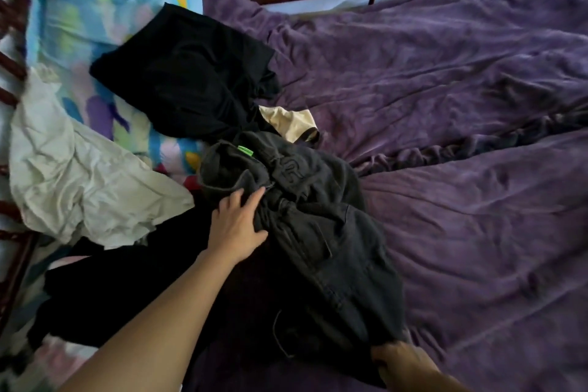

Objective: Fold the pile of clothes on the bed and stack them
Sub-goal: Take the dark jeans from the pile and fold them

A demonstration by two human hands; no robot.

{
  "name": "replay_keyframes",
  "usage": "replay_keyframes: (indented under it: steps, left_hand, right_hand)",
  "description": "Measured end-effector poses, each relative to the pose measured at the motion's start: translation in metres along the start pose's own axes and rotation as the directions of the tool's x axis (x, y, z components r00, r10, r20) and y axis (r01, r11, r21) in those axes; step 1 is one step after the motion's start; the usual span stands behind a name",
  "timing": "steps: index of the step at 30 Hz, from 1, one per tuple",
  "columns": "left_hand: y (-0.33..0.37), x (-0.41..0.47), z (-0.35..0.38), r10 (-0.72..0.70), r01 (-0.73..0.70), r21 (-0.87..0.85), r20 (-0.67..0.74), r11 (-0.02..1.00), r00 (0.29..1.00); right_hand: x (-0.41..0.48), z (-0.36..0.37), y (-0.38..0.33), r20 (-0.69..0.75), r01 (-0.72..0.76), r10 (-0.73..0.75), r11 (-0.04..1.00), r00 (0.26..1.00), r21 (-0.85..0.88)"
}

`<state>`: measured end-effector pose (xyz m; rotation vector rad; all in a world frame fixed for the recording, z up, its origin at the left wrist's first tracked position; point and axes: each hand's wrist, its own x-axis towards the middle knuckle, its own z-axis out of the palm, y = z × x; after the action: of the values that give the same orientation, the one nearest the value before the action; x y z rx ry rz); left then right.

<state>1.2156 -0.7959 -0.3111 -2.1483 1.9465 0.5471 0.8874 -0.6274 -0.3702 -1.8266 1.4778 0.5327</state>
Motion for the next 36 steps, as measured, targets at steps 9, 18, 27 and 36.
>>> replay_keyframes:
  steps: [9,18,27,36]
  left_hand:
    - [0.021,-0.017,0.060,-0.050,0.043,0.064,0.117,0.997,0.992]
    - [-0.033,-0.031,0.057,-0.624,0.596,-0.749,0.325,0.288,0.711]
    - [-0.019,-0.018,0.066,-0.565,0.506,-0.823,0.553,-0.257,0.612]
    - [-0.005,-0.108,-0.058,-0.419,0.157,-0.959,0.046,0.236,0.907]
  right_hand:
    - [0.052,-0.075,0.017,-0.280,0.043,-0.005,0.990,0.960,0.131]
    - [0.153,-0.132,-0.072,-0.059,0.104,-0.106,0.994,0.993,-0.025]
    - [0.069,-0.050,-0.043,0.187,0.240,-0.228,0.970,0.955,-0.044]
    - [0.047,-0.117,-0.021,0.272,0.102,-0.140,0.984,0.952,0.148]
